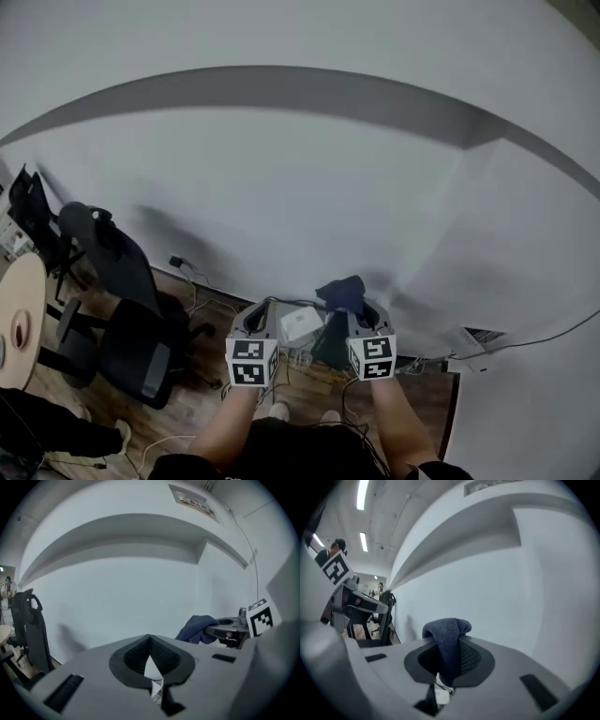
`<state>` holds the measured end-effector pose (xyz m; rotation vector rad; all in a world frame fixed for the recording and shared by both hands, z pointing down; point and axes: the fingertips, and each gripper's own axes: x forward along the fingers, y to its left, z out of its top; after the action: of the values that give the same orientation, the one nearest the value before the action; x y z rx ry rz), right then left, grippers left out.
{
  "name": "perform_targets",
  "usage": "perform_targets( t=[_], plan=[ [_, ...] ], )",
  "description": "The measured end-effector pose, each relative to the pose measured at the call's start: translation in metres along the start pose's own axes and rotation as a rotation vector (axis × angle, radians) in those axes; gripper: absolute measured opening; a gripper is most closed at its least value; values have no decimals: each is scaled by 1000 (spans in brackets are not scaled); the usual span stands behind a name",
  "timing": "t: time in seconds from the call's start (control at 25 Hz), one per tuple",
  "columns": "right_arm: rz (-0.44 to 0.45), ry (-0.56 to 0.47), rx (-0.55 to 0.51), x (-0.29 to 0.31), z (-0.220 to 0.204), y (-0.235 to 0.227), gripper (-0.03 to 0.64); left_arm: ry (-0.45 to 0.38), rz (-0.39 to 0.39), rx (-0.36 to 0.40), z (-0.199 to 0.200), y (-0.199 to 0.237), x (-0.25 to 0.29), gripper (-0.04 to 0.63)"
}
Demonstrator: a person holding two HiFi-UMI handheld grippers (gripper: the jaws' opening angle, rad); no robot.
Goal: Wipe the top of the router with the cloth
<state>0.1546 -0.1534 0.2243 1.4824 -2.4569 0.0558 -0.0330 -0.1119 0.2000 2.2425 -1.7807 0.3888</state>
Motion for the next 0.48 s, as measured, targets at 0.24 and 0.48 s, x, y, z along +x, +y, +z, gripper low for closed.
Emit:
perform_targets(
  t=[0.24,0.48],
  plan=[
    [-43,-186,140,-56,75,-2,28,-168,23,32,87,-8,-39,-8],
    [-76,-264,160,-79,103,-1,28,-160,8,28,83,-21,-48,-8]
  ],
)
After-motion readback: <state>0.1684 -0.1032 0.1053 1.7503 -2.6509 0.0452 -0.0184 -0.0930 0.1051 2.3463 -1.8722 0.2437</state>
